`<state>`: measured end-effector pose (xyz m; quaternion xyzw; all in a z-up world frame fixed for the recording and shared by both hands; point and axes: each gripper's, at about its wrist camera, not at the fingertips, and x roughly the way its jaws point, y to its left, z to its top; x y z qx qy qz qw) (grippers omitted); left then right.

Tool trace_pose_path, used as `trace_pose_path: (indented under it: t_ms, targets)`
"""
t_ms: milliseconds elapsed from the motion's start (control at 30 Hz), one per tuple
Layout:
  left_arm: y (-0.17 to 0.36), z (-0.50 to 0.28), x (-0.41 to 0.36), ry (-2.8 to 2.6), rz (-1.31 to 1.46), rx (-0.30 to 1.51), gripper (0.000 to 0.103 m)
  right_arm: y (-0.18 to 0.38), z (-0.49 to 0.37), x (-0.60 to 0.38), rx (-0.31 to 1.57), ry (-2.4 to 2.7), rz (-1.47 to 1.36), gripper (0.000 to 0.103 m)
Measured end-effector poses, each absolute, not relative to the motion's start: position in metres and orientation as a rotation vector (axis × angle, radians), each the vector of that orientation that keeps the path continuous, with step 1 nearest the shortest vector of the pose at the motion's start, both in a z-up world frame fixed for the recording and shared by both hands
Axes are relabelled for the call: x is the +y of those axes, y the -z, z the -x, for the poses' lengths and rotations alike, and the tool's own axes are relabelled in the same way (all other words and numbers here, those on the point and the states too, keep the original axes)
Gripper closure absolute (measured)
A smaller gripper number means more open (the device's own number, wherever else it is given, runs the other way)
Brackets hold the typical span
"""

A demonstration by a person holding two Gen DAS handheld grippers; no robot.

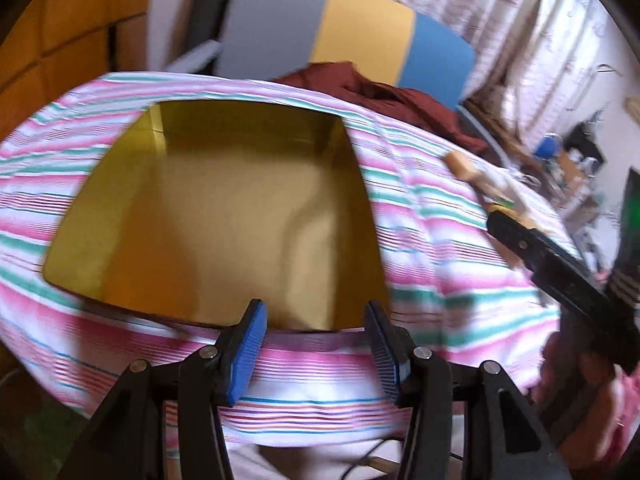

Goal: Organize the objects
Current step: 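Move both tools from the gold tray toward the pile of items, then grasp the clear plastic bag with the right tool while the left tool grasps the pink roller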

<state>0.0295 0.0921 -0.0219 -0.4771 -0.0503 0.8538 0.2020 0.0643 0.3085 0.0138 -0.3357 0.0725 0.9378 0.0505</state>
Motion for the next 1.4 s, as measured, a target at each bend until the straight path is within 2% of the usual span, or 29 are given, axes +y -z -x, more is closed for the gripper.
trace_pose_path:
  t_ms: [267, 433, 567, 733, 800, 867, 900, 967, 1033, 1100, 1267, 1400]
  targets:
    - [0.017, -0.043, 0.137, -2.310, 1.321, -0.002, 0.052, -0.005, -0.108, 0.410, 0.253, -2.670, 0.939, 0.000]
    - [0.018, -0.042, 0.155, -2.173, 1.316, -0.059, 0.052, -0.003, -0.143, 0.487, 0.319, -2.496, 0.847, 0.000]
    - [0.020, -0.040, 0.171, -2.084, 1.330, -0.080, 0.048, 0.005, -0.163, 0.537, 0.401, -2.393, 0.813, 0.011]
    - [0.022, -0.044, 0.193, -2.025, 1.337, -0.045, 0.046, 0.023, -0.166, 0.569, 0.454, -2.361, 0.869, 0.012]
    - [0.024, -0.044, 0.201, -2.017, 1.331, -0.030, 0.046, 0.034, -0.161, 0.574, 0.470, -2.351, 0.909, 0.016]
    - [0.024, -0.043, 0.206, -1.999, 1.336, -0.033, 0.046, 0.044, -0.158, 0.579, 0.510, -2.377, 0.945, 0.034]
    - [0.025, -0.042, 0.208, -1.994, 1.340, -0.034, 0.046, 0.049, -0.157, 0.582, 0.542, -2.397, 0.957, 0.038]
    - [0.027, -0.039, 0.213, -1.975, 1.345, -0.036, 0.046, 0.056, -0.158, 0.585, 0.603, -2.419, 0.981, 0.053]
    - [0.028, -0.037, 0.219, -1.941, 1.345, -0.043, 0.046, 0.061, -0.159, 0.582, 0.611, -2.418, 1.001, 0.061]
    - [0.026, -0.035, 0.227, -1.904, 1.325, -0.048, 0.042, 0.062, -0.162, 0.578, 0.597, -2.437, 0.993, 0.065]
    - [0.018, -0.040, 0.264, -1.775, 1.261, -0.064, 0.034, 0.063, -0.174, 0.583, 0.685, -2.423, 0.965, 0.066]
    - [0.016, -0.054, 0.317, -1.696, 1.194, 0.041, 0.032, 0.057, -0.191, 0.588, 0.617, -2.354, 0.932, 0.066]
